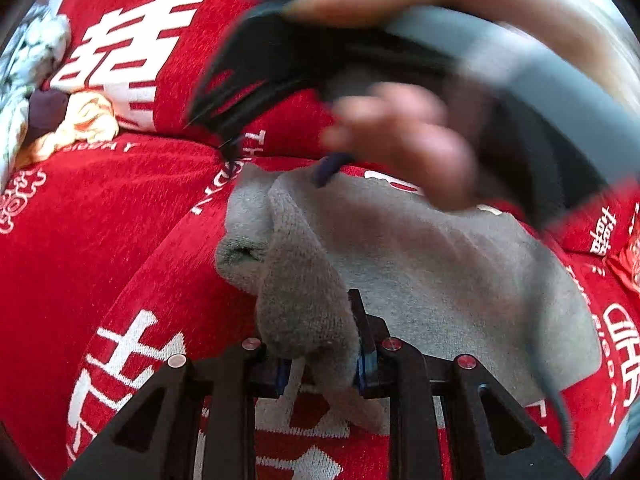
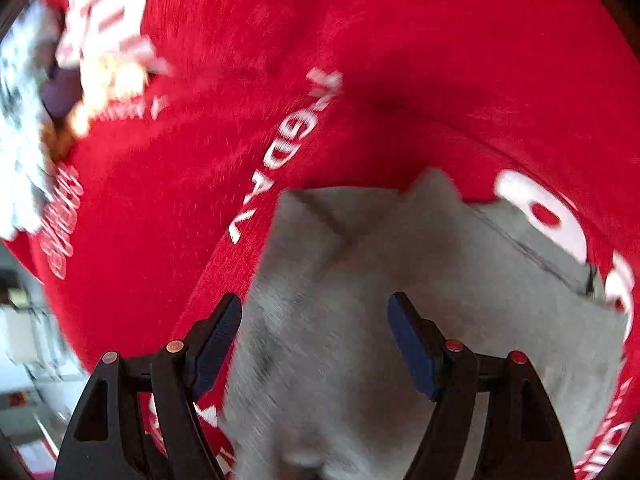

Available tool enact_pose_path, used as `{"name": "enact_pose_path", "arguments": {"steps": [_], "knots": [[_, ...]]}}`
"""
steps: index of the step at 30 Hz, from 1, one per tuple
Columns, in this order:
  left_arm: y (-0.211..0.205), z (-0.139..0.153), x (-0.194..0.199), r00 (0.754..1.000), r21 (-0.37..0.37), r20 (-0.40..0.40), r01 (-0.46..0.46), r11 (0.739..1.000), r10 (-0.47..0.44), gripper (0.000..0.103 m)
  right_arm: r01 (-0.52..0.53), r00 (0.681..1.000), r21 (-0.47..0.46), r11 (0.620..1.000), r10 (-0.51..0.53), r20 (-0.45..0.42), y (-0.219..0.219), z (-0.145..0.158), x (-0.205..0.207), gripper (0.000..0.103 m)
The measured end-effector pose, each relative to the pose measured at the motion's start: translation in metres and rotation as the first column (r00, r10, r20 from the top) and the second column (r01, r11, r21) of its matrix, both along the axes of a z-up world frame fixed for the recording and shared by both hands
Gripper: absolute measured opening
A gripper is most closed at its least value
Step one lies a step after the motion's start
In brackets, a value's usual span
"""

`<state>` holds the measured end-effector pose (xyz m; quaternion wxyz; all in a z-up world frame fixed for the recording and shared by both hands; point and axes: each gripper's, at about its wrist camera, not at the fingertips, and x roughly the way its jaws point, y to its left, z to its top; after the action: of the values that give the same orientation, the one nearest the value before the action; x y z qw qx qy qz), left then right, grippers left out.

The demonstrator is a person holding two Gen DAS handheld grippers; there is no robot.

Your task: Fold small clothes

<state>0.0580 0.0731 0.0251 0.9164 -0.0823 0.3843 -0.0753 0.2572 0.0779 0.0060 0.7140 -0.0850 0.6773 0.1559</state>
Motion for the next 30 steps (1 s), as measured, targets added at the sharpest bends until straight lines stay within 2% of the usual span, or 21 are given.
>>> {"name": "enact_pose_path", "arguments": {"steps": [3, 5, 6, 7, 8, 9, 10, 12, 14, 16, 19, 21, 24, 27, 30], "knots": [[0.001, -0.001, 0.000, 1.000, -0.002, -0.006, 0.003, 1.000, -0.003, 0.025, -0.108, 0.994, -0.176, 0.978, 0.103, -0.038, 0.035, -0.025, -0.003, 0.078], [0.004, -0.003, 0.002, 1.000, -0.016, -0.022, 0.001, 1.000, -0.001, 0.025, -0.144, 0.988, -0.259, 0.955, 0.151, 0.008, 0.044, -0.030, -0.012, 0.058], [0.006, -0.005, 0.002, 0.999, -0.026, -0.037, -0.003, 1.000, 0.002, 0.026, -0.163, 0.983, -0.288, 0.944, 0.181, 0.038, 0.045, -0.030, -0.017, 0.040], [0.009, -0.006, 0.004, 0.999, -0.037, -0.048, -0.006, 0.999, 0.004, 0.026, -0.164, 0.982, -0.278, 0.947, 0.185, 0.050, 0.042, -0.028, -0.018, 0.025], [0.012, -0.007, 0.004, 0.998, -0.057, -0.064, -0.010, 0.998, 0.007, 0.026, -0.141, 0.985, -0.242, 0.960, 0.161, 0.066, 0.032, -0.021, -0.018, 0.017], [0.014, -0.008, 0.003, 0.997, -0.067, -0.073, -0.012, 0.998, 0.007, 0.031, -0.115, 0.988, -0.192, 0.975, 0.132, 0.080, 0.022, -0.014, -0.018, 0.015], [0.017, -0.008, 0.003, 0.996, -0.078, -0.085, -0.015, 0.997, 0.008, 0.057, -0.097, 0.989, -0.147, 0.984, 0.112, 0.101, 0.012, -0.007, -0.019, 0.015], [0.026, -0.006, -0.002, 0.997, -0.110, -0.065, -0.036, 0.993, 0.029, 0.093, -0.069, 0.986, -0.051, 0.996, 0.076, 0.146, -0.009, 0.010, -0.024, 0.014], [0.039, 0.002, -0.013, 0.998, -0.146, -0.005, -0.056, 0.988, 0.056, 0.093, -0.027, 0.985, 0.049, 0.998, 0.018, 0.171, -0.034, 0.025, -0.030, 0.014], [0.047, 0.005, -0.017, 0.999, -0.179, 0.010, -0.035, 0.983, 0.037, 0.093, 0.003, 0.983, 0.123, 0.992, -0.025, 0.181, -0.052, 0.035, -0.033, 0.014], [0.060, -0.001, -0.018, 1.000, -0.258, -0.011, 0.014, 0.966, -0.017, 0.093, 0.052, 0.978, 0.205, 0.977, -0.091, 0.187, -0.075, 0.043, -0.038, 0.014], [0.060, -0.005, -0.019, 0.998, -0.283, -0.030, 0.053, 0.958, -0.064, 0.093, 0.065, 0.974, 0.254, 0.965, -0.116, 0.193, -0.085, 0.048, -0.037, 0.013], [0.062, -0.012, -0.021, 0.993, -0.336, -0.045, 0.091, 0.937, -0.112, 0.093, 0.073, 0.971, 0.294, 0.953, -0.135, 0.197, -0.091, 0.050, -0.038, 0.013], [0.062, -0.022, -0.012, 0.989, -0.389, -0.079, 0.087, 0.917, -0.127, 0.093, 0.074, 0.970, 0.326, 0.942, -0.145, 0.197, -0.098, 0.051, -0.039, 0.013], [0.056, -0.028, -0.004, 0.988, -0.389, -0.102, 0.068, 0.919, -0.116, 0.093, 0.078, 0.970, 0.356, 0.931, -0.153, 0.190, -0.106, 0.050, -0.042, 0.013]]}}
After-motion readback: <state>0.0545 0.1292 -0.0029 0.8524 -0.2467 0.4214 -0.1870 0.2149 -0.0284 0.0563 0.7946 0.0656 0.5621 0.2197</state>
